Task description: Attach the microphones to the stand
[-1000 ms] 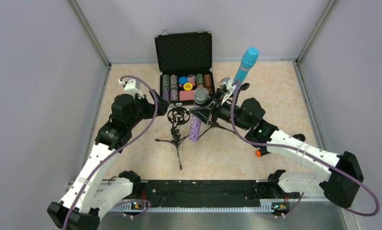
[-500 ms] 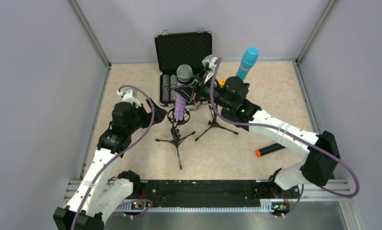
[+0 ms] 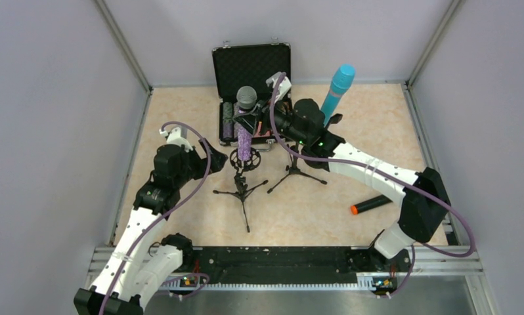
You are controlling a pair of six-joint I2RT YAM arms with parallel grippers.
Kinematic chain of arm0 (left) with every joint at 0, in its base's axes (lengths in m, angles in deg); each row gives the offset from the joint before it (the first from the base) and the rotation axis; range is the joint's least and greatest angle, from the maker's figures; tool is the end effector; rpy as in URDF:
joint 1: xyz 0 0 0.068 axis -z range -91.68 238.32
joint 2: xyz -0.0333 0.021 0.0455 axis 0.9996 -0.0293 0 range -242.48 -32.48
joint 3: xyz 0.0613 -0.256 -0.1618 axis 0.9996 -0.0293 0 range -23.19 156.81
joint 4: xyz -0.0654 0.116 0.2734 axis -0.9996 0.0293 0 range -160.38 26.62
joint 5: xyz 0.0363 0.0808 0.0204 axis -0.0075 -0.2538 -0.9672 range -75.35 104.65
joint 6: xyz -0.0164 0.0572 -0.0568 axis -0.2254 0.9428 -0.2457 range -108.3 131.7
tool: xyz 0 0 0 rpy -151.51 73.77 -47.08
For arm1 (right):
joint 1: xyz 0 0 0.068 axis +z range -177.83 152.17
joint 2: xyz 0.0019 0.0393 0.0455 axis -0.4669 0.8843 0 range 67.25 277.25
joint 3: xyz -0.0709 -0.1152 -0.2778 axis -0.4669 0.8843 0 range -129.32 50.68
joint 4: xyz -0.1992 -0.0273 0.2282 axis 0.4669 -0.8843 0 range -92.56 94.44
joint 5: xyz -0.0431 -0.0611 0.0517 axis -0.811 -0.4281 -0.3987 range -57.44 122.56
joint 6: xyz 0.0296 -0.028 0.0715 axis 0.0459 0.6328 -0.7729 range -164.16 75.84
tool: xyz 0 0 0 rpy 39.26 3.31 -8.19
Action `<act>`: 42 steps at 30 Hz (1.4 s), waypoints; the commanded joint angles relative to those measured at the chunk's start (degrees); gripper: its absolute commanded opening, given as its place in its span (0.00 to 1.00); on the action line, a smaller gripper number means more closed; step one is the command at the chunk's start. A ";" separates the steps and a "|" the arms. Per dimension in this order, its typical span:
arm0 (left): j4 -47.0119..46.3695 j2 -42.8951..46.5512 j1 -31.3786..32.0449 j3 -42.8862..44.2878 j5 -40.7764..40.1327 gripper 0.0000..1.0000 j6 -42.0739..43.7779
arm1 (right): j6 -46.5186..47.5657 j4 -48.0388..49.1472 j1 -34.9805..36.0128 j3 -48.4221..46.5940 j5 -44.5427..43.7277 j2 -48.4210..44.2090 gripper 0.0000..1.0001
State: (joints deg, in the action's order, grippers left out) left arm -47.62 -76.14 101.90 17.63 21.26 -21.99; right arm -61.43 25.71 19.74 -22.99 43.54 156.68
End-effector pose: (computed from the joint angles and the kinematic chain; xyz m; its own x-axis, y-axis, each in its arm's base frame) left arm 0.2173 -0.0610 0.3043 -0.5348 -0.4377 -0.7228 0.0450 0.8394 -0.5417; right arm 0.2977 0.3459 0.4075 -0.1912 0.2229 -0.9559 -0.8334 0.4777 0.2781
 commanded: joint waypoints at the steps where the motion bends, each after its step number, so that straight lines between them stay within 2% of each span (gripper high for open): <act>1: -2.77 0.18 -0.22 -0.71 0.22 0.99 0.61 | 0.85 2.39 -1.57 -2.36 -1.84 -0.02 0.00; 8: -2.73 0.07 -0.22 -1.31 0.36 0.99 0.86 | 0.19 4.43 -2.13 -1.04 -1.58 -0.26 0.00; 15: -2.62 0.85 -0.22 -1.72 0.27 0.99 0.99 | 2.06 4.81 -2.09 -0.62 3.77 2.09 0.00; 23: -3.30 1.01 -0.22 -1.82 0.89 0.99 1.09 | 8.05 14.30 -1.00 8.14 6.75 0.02 0.00; 30: -3.86 0.76 -0.22 -1.77 1.72 0.99 1.37 | 11.18 14.41 0.82 10.92 7.56 0.55 0.00; 39: -5.98 3.06 -0.22 -2.47 4.89 0.99 1.98 | 9.79 18.73 1.56 14.55 7.77 0.30 0.00; 41: -6.48 3.74 -0.22 -2.62 6.31 0.99 2.62 | 9.63 18.81 1.69 14.61 8.18 -0.01 0.07; 42: -6.91 4.08 -0.22 -2.73 7.11 0.99 3.16 | 9.44 18.74 1.73 14.53 8.39 -0.23 0.15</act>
State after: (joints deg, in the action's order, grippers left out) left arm -50.13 -73.91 101.90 15.36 24.91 -20.94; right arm -52.14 40.21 20.77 -8.34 50.67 158.80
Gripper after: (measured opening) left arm 0.986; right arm 0.432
